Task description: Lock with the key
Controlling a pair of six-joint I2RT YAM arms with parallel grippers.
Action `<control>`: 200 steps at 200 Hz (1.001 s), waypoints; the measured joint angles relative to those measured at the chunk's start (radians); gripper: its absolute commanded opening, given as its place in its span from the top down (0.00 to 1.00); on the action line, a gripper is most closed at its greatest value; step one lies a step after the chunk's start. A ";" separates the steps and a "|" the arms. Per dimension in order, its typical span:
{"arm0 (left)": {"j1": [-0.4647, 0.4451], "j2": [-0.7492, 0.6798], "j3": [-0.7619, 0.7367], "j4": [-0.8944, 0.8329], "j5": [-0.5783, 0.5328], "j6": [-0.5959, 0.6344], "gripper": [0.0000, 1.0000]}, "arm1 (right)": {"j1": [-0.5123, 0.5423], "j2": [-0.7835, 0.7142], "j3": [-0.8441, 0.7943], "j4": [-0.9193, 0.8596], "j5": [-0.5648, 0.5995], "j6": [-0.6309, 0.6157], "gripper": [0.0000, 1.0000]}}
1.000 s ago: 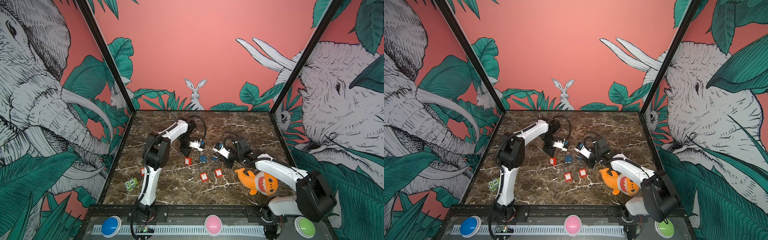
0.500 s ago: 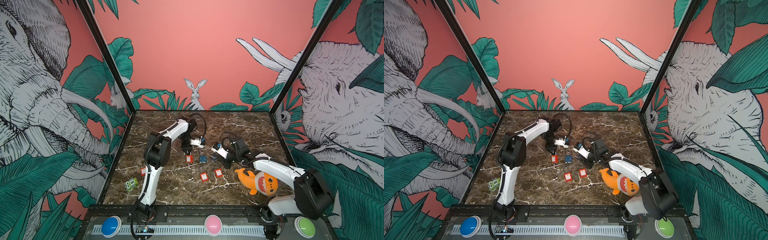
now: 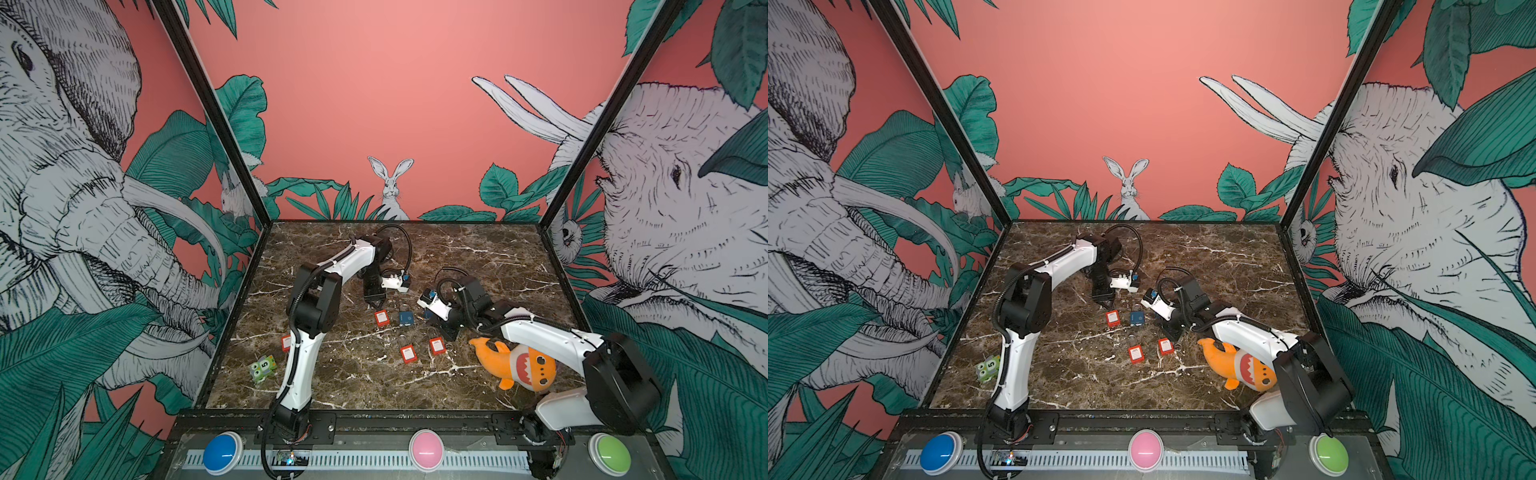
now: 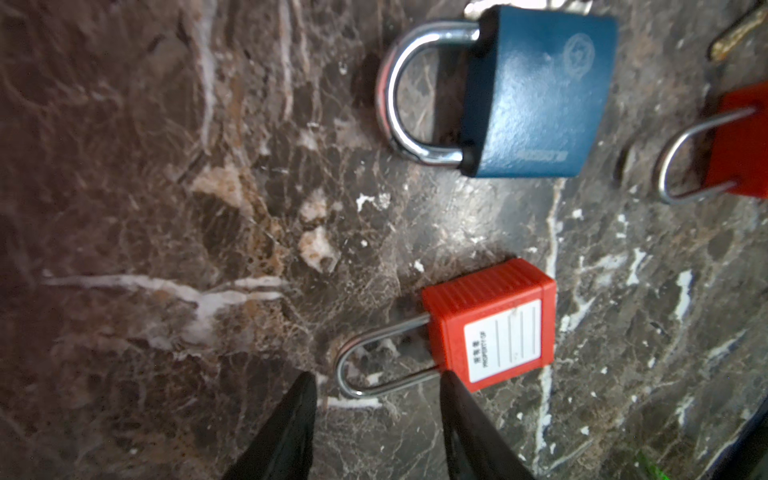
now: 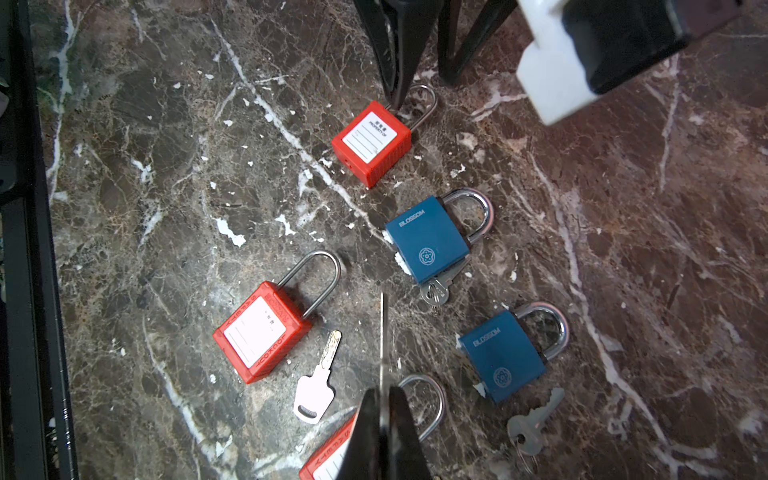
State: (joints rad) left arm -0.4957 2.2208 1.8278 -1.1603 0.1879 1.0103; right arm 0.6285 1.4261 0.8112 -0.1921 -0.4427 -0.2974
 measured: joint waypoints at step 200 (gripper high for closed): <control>0.244 -0.884 -0.816 0.823 0.109 -0.636 0.57 | 0.217 0.492 0.488 -0.087 0.351 0.460 1.00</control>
State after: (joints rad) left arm -0.2520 1.3365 1.0122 -0.3370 0.2970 0.3748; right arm 0.8452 1.9182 1.2991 -0.2790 -0.0921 0.1623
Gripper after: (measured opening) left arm 0.444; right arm 0.048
